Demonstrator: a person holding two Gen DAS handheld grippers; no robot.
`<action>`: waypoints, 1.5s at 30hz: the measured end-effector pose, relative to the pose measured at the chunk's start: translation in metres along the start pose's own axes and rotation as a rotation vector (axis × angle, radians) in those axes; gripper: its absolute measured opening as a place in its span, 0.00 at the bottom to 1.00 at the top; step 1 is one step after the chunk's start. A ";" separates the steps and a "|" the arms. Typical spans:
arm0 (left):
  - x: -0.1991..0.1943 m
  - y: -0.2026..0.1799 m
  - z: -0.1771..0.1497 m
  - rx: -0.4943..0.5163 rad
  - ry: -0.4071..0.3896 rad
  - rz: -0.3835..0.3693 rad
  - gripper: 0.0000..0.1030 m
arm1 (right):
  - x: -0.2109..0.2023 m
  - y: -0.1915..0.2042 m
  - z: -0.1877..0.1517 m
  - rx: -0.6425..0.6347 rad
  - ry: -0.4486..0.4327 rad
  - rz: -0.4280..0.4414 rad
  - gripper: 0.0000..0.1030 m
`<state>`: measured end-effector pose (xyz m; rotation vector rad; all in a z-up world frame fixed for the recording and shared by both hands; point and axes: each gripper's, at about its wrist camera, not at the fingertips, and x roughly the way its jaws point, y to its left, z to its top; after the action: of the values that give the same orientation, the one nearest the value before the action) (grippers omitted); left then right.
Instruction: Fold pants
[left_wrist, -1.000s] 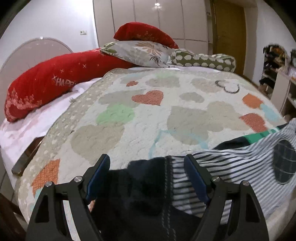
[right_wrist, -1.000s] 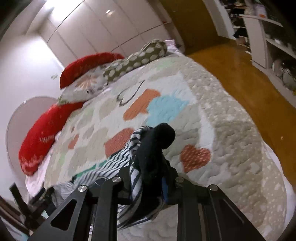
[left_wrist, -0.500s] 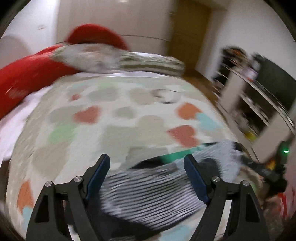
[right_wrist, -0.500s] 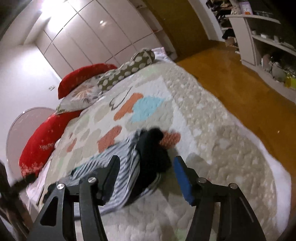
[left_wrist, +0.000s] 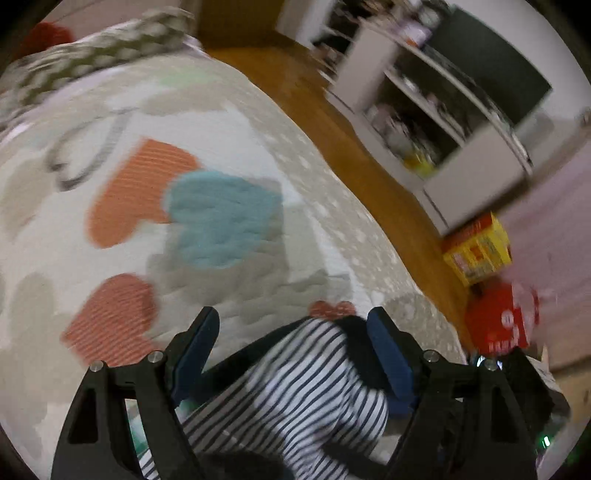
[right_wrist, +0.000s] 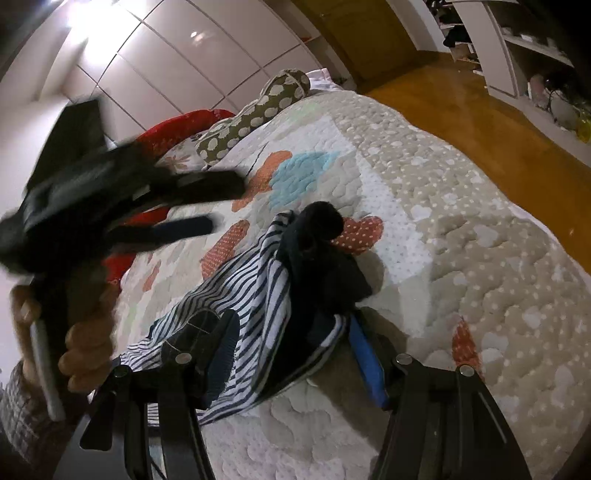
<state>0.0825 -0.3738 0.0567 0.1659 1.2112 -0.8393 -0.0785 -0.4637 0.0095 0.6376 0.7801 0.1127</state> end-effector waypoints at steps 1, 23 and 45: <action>0.010 -0.006 0.002 0.033 0.027 -0.004 0.79 | 0.002 0.001 0.000 -0.008 0.001 0.000 0.63; -0.159 0.120 -0.196 -0.524 -0.379 0.040 0.60 | 0.028 0.145 -0.041 -0.398 0.144 0.283 0.52; -0.230 0.179 -0.370 -0.794 -0.560 0.291 0.69 | 0.096 0.185 -0.047 -0.464 0.293 -0.057 0.27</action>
<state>-0.1044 0.0588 0.0604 -0.5011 0.8749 -0.0872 -0.0177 -0.2599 0.0315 0.1584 1.0123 0.3301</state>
